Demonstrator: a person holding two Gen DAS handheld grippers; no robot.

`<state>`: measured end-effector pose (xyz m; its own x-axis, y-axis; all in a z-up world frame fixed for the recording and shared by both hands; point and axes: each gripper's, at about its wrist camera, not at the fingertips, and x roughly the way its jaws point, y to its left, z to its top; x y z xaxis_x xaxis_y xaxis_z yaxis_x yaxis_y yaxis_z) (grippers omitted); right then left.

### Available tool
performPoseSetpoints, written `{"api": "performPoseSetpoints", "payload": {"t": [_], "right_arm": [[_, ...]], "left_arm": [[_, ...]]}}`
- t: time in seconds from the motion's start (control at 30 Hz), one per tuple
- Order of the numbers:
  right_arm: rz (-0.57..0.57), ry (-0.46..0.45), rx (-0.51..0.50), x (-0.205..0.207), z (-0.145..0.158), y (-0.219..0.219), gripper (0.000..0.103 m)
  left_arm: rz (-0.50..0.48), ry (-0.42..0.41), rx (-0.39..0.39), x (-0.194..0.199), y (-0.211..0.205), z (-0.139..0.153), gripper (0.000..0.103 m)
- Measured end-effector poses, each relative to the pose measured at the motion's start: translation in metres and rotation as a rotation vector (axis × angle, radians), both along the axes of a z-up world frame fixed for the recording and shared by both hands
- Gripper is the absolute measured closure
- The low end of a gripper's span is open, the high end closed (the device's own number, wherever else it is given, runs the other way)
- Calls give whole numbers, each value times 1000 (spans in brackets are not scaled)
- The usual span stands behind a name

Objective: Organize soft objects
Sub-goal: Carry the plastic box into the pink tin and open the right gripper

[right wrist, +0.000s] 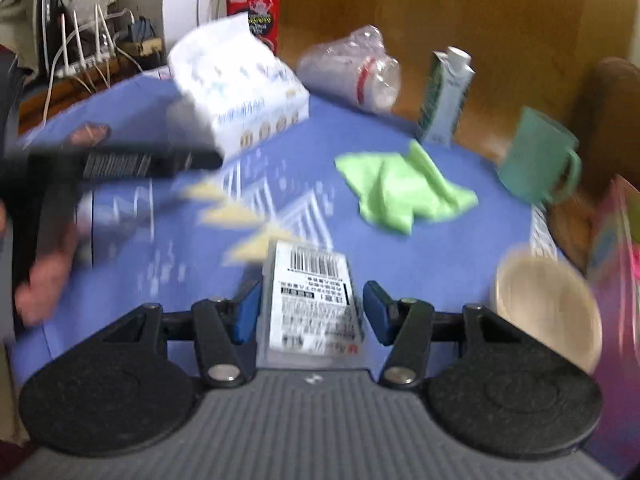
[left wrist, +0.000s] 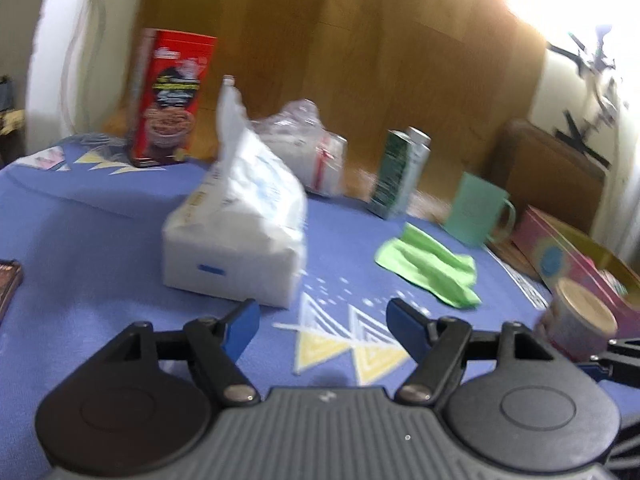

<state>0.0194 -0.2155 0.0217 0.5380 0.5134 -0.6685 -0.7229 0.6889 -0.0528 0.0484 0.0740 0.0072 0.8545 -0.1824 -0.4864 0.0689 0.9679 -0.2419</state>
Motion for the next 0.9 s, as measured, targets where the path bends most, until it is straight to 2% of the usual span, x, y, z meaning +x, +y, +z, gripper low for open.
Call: {"api": "performPoseSetpoints", "payload": {"t": [0.03,0.07,0.1,0.13,0.23,0.33,0.43,0.5,0.6,0.7,0.9], "right_arm": [[-14,-26,-1,-9,-4,-5,44],[-19,-64,1,-16,-7,-8,40],[-15,-92,-3,-23,-8,-9,34],[-7,-110,-1,-30,-10,-14,33],[-23,-82,53,-26,-14,-28,33],[-67,-26,124,-26,-18,-38,42],[-64,-35,147,-40,-20,-46,43],[-59,-45,156,-47,-22,-57,43],[-76,-54,166,-56,-23,-81,42],[-136,-54,185,-61,-24,-114,42],[-301,-100,186,-75,-28,-167,40]], "left_arm": [[-24,-4,20,-4,-6,2,31],[-42,-6,29,-8,-11,3,31],[-67,-2,24,-11,-17,4,31],[-102,12,5,-14,-24,5,32],[-209,67,-29,-14,-48,5,35],[-304,107,-14,-13,-77,4,38],[-386,159,13,-8,-107,1,39],[-418,160,46,-12,-126,1,39],[-508,178,35,-20,-155,1,39],[-584,164,82,-32,-194,2,39],[-705,181,103,-46,-258,4,38]]}}
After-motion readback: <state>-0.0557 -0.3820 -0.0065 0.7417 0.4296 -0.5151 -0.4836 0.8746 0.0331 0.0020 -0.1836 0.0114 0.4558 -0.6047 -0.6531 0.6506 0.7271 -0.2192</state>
